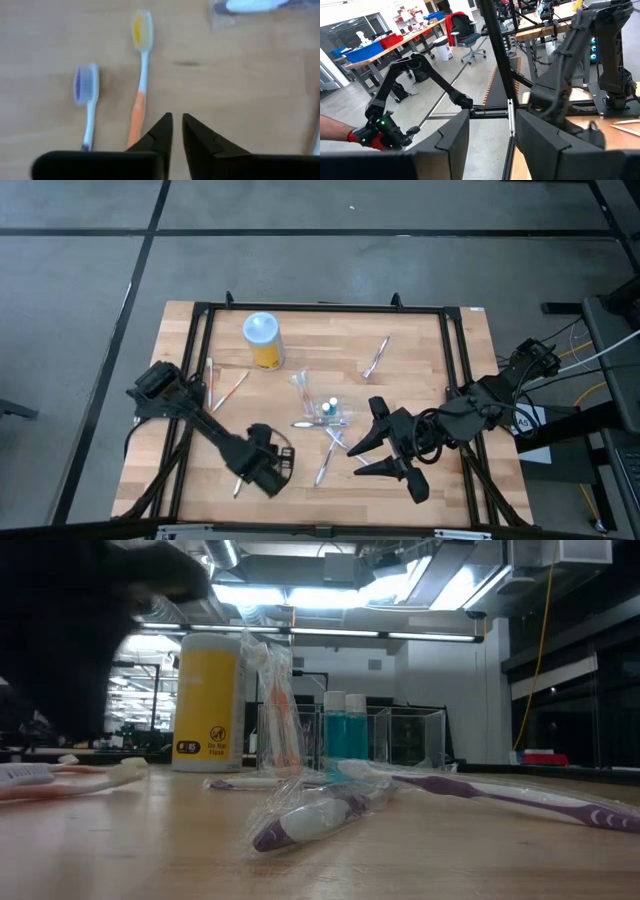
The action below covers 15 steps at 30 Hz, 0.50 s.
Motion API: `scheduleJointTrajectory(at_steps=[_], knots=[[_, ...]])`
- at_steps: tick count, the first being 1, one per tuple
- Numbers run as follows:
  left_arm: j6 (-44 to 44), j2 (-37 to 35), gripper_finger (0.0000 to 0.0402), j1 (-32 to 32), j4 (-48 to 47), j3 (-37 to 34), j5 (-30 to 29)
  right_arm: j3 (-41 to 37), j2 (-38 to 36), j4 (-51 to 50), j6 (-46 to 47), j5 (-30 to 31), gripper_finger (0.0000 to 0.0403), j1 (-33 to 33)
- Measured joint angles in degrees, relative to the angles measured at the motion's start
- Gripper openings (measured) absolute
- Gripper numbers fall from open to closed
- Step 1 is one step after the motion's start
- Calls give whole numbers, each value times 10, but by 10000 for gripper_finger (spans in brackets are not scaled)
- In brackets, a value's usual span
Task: Pick & Place toothbrushing station
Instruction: Put the white and orange toothbrush into the left compartment of the transparent organizer
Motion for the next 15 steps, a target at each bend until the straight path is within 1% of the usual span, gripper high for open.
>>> scheduleJointTrajectory(at_steps=[3, 8, 11, 15], knots=[[36, 0, 85, 30, -3, 0, 23, 0, 0, 0, 3, 0, 164, 0], [57, 0, 145, 62, -24, 0, 64, 0, 0, 0, 20, -21, 164, 0], [62, 0, 164, 64, -27, 0, 74, 0, 0, 0, 21, -26, 164, 5], [64, 1, 170, 62, -27, 0, 101, 0, 0, 0, 21, -26, 164, 13]])
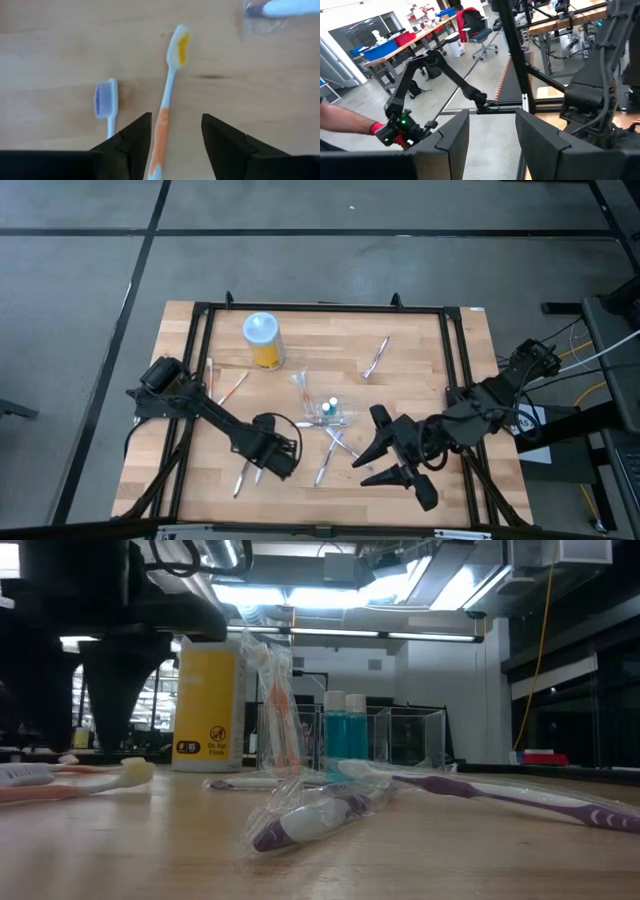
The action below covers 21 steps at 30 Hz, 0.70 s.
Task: Pick & Place toothbrushing station
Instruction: Put the white and orange toothbrush into the left compartment of the transparent organizer
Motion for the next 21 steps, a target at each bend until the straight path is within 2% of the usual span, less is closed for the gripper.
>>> scheduleJointTrajectory(at_steps=[5, 10, 21], knots=[[4, 21, 158, -8, 10, 0, 27, 0, 0, 0, 0, 1, 164, 3], [13, 50, 143, -9, 42, 0, 34, 0, 0, 0, 0, 2, 164, 4], [13, 70, 102, -1, 45, 2, 47, 0, 0, 0, 0, 17, 164, 13]])
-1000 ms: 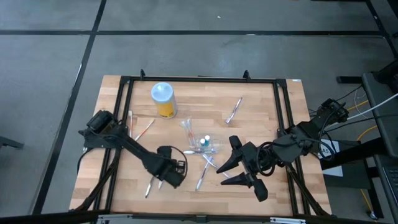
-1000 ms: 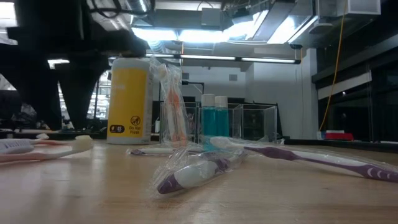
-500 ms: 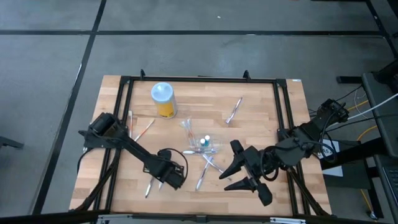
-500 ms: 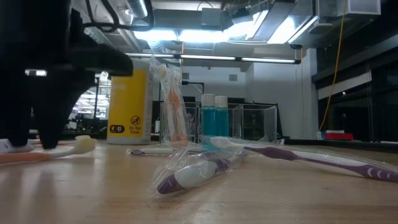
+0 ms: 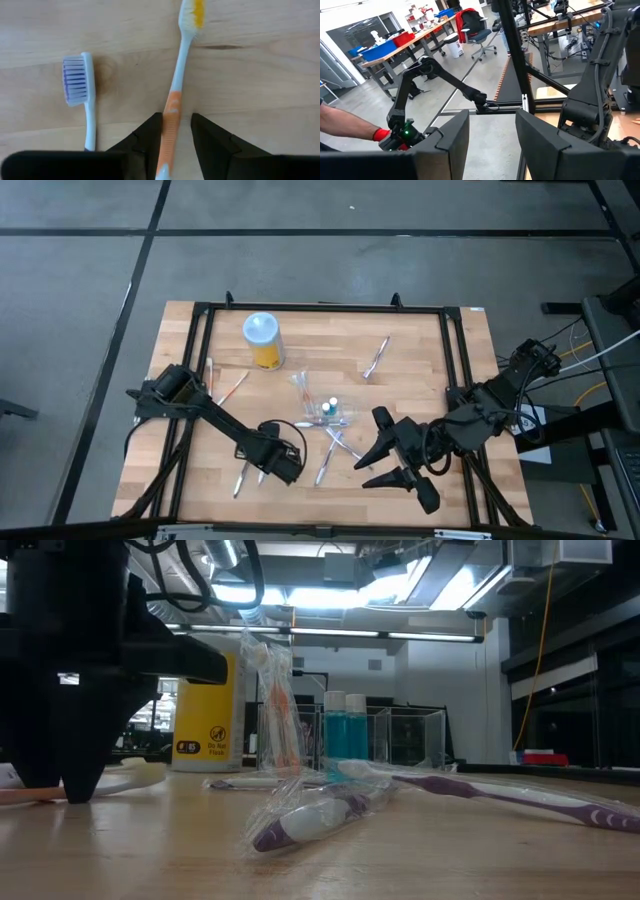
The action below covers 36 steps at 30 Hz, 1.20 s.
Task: Pick & Place toothbrushing station
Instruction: Put the white and orange toothbrush into the left compartment of the transparent organizer
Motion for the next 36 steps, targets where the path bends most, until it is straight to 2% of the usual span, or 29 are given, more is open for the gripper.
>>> scheduleJointTrajectory(at_steps=[10, 15, 21, 26, 32, 36], knots=[[5, 1, 29, 1, 3, 0, 6, 0, 0, 0, 0, 0, 164, 1], [16, -4, 22, -3, 3, 2, -1, 0, 0, 0, 1, 0, 164, 1], [-18, -30, 10, -19, 2, -2, -46, 0, 0, 0, 2, 12, 164, 9], [-23, -36, 0, -27, 3, -2, -49, 0, 0, 0, 0, 20, 164, 12], [-64, -43, 0, -41, 11, -1, -94, 0, 0, 0, 0, 23, 164, 15], [-77, -43, 0, -50, 19, 0, -99, 0, 0, 0, 0, 24, 164, 17]])
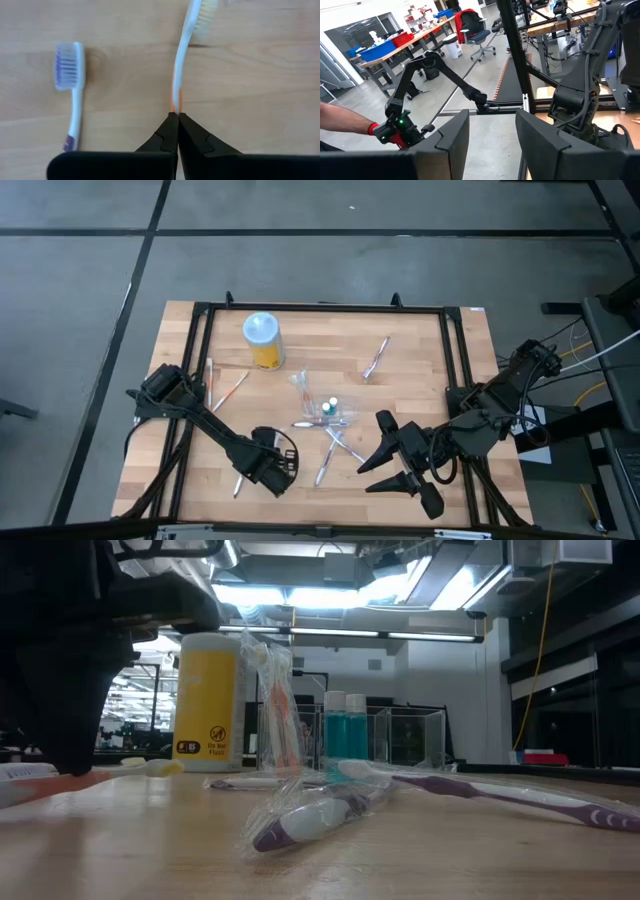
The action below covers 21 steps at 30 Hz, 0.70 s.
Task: Pick & Place toothbrushing station
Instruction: Put the white and orange toothbrush into the left compartment of the transparent organizer
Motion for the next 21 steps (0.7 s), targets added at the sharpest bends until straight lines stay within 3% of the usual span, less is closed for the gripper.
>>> scheduleJointTrajectory(at_steps=[9, 14, 21], knots=[[-19, -26, 1, -15, 7, 1, -55, 0, 0, 0, 0, 6, 164, 0], [-17, -62, 1, -19, 2, 1, -134, 0, 0, 0, 1, 7, 164, 0], [1, -95, 1, -17, 2, 1, -290, 0, 0, 1, 0, 20, 164, 0]])
